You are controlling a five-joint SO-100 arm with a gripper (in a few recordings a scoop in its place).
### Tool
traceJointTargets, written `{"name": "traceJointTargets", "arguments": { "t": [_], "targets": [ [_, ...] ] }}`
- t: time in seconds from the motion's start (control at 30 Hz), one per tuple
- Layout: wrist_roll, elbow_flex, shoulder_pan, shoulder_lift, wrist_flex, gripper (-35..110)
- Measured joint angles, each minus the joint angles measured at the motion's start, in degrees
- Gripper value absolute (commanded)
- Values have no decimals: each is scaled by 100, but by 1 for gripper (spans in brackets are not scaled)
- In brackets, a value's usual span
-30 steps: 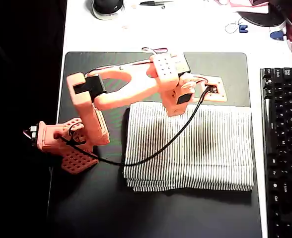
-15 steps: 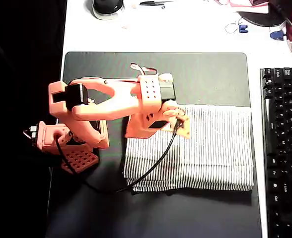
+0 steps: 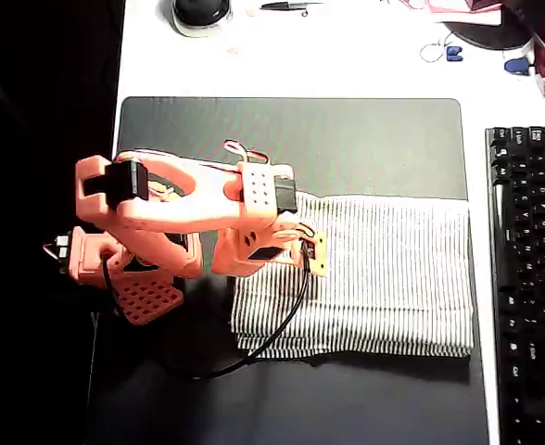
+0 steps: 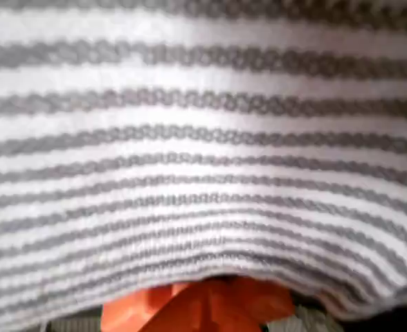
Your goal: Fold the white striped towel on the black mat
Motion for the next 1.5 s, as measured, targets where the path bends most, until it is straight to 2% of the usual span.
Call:
{"name": "traceJointTargets", "arguments": {
  "t": [0.37,0.83,1.23,1.37,1.5],
  "targets": [
    [88,984,-53,1046,-1204,0],
    [114,1450,18,1538,-1960,0],
    [9,765,141,1310,-2013,0],
    [-9,299,123,1459,-1433,0],
    [-18,202,123,1564,-1274,0]
  ]
}}
